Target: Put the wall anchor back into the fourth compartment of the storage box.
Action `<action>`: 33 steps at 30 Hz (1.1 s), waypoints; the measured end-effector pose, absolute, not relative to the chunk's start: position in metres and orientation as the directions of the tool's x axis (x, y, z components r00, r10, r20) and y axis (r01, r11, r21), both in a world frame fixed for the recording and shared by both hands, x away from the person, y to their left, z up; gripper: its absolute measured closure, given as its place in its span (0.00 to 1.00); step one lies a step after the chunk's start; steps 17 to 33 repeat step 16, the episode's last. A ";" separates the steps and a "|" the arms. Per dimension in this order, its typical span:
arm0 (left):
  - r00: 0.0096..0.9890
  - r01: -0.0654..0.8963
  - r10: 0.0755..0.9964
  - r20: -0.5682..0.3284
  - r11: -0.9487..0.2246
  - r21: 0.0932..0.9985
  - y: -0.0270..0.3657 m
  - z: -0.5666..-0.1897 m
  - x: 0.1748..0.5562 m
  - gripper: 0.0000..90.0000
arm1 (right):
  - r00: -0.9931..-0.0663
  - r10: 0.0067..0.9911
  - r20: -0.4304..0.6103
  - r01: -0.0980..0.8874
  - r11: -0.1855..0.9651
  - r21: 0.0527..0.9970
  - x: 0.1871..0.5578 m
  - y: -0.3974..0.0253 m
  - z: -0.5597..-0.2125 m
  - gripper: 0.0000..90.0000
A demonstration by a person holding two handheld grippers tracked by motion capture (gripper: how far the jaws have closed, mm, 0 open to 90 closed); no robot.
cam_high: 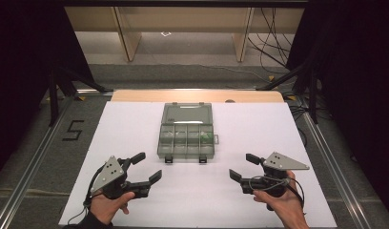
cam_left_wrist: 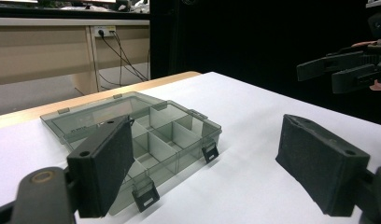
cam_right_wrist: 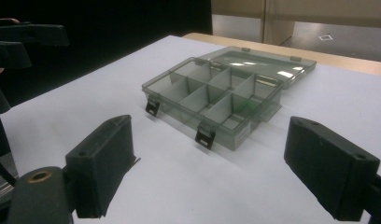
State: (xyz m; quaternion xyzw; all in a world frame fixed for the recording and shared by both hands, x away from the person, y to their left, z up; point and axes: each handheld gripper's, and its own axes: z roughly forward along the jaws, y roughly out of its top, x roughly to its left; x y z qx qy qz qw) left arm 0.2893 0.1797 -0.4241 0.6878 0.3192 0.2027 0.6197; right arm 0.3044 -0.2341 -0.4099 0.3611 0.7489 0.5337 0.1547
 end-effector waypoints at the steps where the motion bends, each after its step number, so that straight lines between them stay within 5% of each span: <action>1: 0.714 0.188 0.690 -0.116 -0.029 0.982 0.180 -0.424 0.289 0.20 | -0.692 0.706 0.154 0.372 0.165 0.914 0.304 -0.235 -0.410 0.18; 33: 0.714 0.188 0.690 -0.116 -0.030 0.982 0.180 -0.424 0.290 0.20 | -0.698 0.697 0.166 0.371 0.154 0.916 0.303 -0.234 -0.410 0.18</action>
